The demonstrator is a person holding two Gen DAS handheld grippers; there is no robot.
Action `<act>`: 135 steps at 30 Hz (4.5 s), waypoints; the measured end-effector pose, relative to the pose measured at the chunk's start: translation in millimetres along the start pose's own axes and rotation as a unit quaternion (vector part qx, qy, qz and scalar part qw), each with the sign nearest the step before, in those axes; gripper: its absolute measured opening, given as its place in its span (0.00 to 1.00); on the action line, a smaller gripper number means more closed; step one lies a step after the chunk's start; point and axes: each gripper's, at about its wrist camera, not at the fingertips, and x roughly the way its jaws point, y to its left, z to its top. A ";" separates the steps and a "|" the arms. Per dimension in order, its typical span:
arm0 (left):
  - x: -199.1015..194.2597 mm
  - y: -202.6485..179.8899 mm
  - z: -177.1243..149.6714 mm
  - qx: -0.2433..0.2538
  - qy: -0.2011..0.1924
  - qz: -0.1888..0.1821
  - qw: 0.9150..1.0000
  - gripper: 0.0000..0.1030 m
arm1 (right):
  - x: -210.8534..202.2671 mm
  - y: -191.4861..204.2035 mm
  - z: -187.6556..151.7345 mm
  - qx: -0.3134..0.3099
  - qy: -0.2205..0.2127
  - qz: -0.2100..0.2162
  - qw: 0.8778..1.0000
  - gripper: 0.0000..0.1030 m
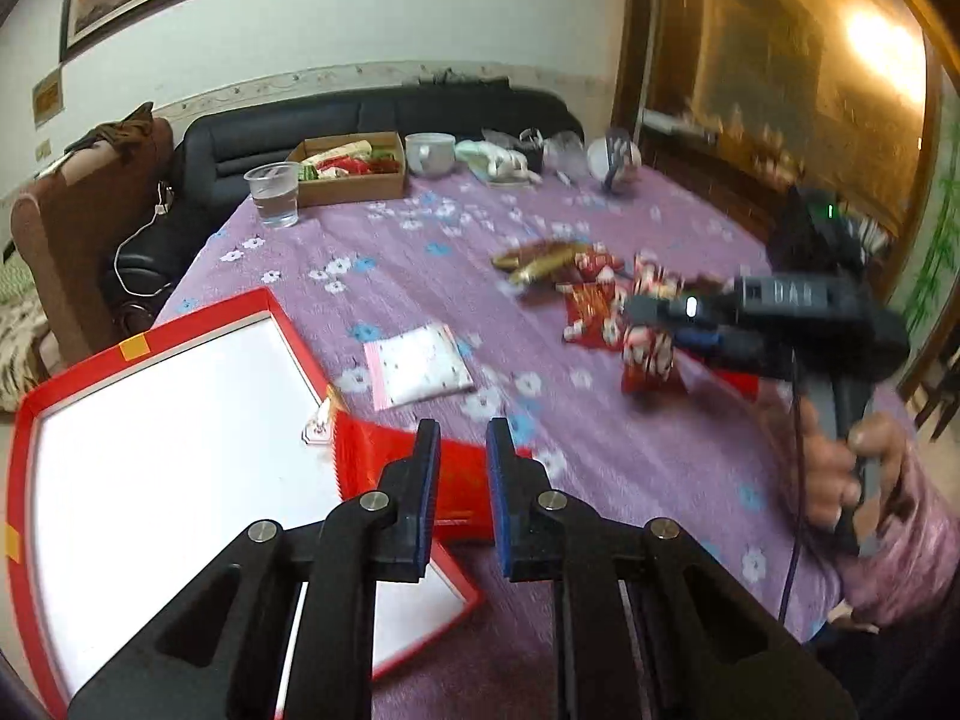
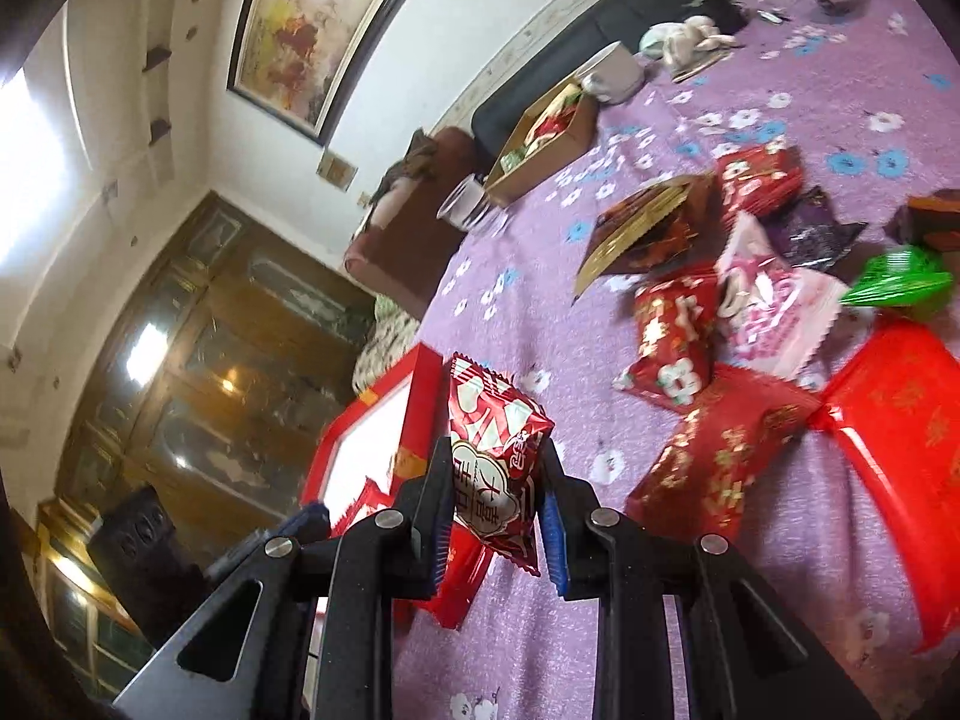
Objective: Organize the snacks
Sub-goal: 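Grasp the small red wrapped packet with the left gripper while the right gripper holds its packet, then carry both packets over the white tray and open both grippers to drop them, then grasp the large red rectangular packet with the right gripper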
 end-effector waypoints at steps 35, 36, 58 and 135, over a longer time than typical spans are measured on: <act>95.8 -111.1 33.3 0.023 0.059 -0.056 0.996 0.33 | -86.0 -54.9 30.6 0.043 -0.114 -0.051 0.991 0.26; 86.2 -108.5 32.5 0.024 0.050 -0.049 0.997 0.33 | -83.9 -51.4 29.5 0.034 -0.112 -0.054 0.992 0.26; -46.9 81.9 -32.6 -0.119 -0.020 0.215 0.969 0.34 | 75.3 100.7 -31.2 -0.113 0.074 0.031 0.990 0.26; 34.8 -53.3 12.6 0.015 0.067 -0.040 0.997 0.60 | -31.1 -27.7 1.2 -0.204 0.067 -0.237 0.947 0.47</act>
